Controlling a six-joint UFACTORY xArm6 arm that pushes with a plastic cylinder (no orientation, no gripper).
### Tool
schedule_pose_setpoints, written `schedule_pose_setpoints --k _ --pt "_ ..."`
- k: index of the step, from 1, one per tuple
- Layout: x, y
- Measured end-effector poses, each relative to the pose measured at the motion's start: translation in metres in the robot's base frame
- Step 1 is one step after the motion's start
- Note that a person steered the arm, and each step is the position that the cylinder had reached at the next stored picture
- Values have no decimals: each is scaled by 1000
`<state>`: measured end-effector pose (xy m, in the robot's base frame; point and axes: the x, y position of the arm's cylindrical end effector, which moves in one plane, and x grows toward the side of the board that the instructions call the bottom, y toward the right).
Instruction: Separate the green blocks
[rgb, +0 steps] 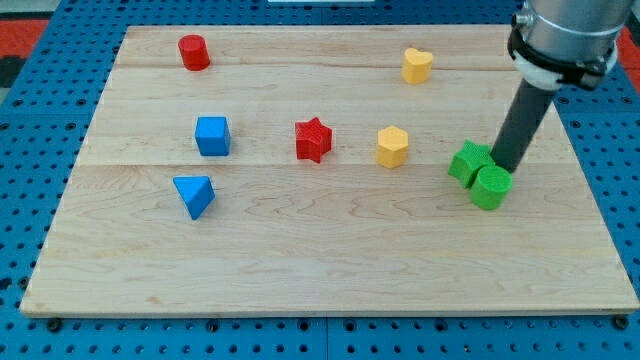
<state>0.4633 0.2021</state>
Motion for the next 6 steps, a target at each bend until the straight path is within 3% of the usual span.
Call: schedule_pose_setpoints --k 3,4,5,6 --pt "25 -6" --pt "22 -22" --pt "-11 -16" --pt "-1 16"
